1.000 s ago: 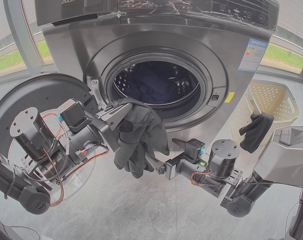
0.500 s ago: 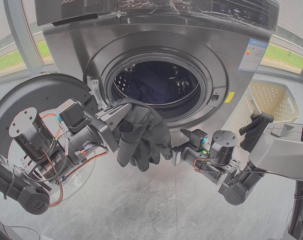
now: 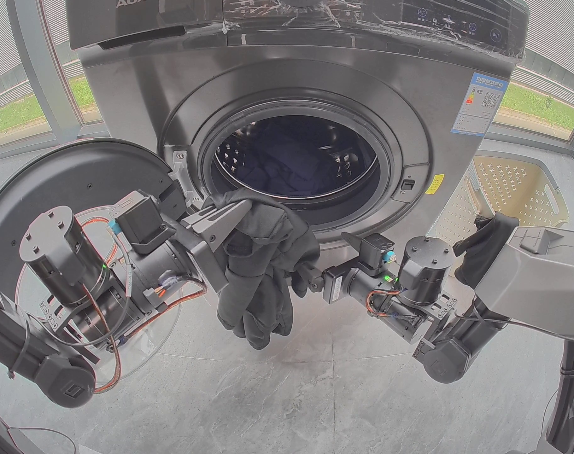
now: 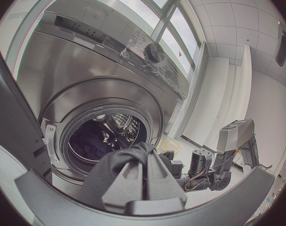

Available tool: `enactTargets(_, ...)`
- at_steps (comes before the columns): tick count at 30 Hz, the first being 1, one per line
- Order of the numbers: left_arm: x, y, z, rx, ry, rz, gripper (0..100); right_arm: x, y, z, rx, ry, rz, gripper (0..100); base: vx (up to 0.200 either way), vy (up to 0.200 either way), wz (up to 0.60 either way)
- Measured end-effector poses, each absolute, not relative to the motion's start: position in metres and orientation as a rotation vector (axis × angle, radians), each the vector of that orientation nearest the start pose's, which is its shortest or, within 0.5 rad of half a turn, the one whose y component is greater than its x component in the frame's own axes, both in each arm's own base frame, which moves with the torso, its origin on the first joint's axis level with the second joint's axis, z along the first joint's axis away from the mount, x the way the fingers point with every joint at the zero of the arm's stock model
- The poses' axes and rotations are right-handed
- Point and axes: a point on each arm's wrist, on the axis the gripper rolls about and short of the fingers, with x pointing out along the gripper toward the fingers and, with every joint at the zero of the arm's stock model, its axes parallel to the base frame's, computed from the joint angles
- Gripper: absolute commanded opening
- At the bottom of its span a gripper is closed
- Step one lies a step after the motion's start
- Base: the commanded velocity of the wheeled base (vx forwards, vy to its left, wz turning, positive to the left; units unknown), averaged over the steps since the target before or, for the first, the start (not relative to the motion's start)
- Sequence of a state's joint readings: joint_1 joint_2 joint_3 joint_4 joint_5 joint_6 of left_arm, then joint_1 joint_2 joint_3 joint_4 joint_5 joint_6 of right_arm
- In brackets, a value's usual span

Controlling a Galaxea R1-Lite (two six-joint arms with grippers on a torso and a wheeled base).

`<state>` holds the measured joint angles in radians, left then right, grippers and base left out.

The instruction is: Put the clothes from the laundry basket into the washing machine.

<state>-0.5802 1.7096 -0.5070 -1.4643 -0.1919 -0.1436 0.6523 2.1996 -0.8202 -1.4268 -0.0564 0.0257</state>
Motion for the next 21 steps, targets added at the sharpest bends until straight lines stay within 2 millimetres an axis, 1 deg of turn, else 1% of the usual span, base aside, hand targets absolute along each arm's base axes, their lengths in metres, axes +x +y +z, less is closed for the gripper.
enactTargets(4,0.226,-0.153,0.188,-0.188,-0.207,-0.786,0,0.305,0.241,0.093,0.046,-0.047,0.617,100,0.0,0.0,0.0)
enactTargets(10,0.227,-0.153,0.188,-0.188,-0.208,-0.783,0,0.302,0.247,0.093,0.048,-0.051,0.64,100,0.0,0.0,0.0)
enactTargets(21,0.229,-0.153,0.192,-0.193,-0.226,-0.775,0,0.3,0.248,0.079,0.033,-0.014,0.656,100,0.0,0.0,0.0)
